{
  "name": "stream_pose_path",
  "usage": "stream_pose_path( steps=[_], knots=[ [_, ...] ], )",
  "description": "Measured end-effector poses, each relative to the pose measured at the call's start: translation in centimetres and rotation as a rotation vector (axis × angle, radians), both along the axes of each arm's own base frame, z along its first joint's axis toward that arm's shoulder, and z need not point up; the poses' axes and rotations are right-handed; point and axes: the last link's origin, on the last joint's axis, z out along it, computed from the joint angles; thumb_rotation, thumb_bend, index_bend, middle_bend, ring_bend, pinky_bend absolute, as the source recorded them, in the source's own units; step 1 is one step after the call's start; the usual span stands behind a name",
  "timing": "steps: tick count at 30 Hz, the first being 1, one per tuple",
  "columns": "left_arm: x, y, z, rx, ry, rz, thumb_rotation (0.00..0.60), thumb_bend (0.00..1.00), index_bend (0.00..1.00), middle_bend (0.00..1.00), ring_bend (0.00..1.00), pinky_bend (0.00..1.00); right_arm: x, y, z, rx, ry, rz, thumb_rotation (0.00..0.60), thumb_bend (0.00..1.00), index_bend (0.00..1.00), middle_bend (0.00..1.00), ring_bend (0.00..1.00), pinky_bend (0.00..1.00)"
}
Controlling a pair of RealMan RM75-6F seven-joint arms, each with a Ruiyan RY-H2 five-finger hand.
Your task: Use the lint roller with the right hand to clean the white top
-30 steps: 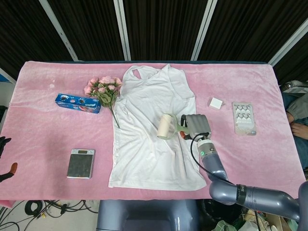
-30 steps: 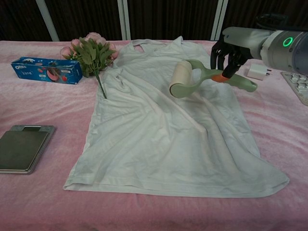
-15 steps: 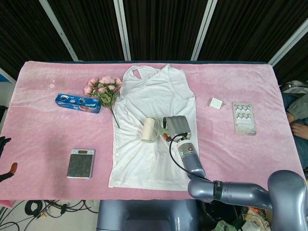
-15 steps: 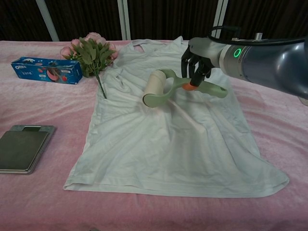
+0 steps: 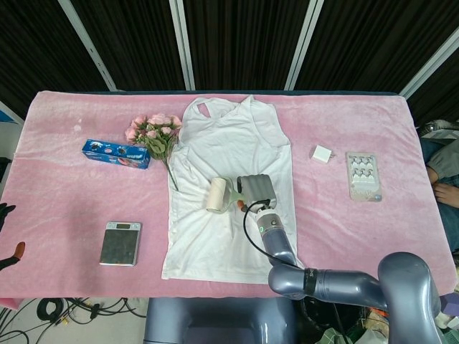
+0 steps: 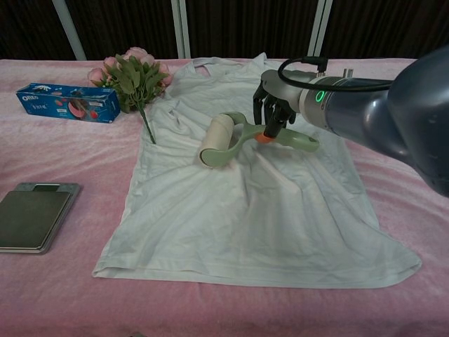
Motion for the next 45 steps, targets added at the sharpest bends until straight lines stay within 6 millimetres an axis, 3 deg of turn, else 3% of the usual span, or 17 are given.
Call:
stream_pose_path(
  steps=[16,45],
  knots=[
    [0.0,0.0,-0.1,-0.004,0.005,0.0,0.6,0.39,0.12,0.06,0.04,0.04,-2.1,0.3,0.7,0.005,0.052,-0.024,0.6,0.61,0.71,0.59,0.59,0.41],
    [0.0,-0.1,-0.2,-0.01,0.008,0.002,0.6,0.39,0.12,0.06,0.04,0.04,-9.7,2.8,7.2,-0.014,0.142,-0.107,0.6,0.61,0.71,0.59,0.59,0.41]
  ],
)
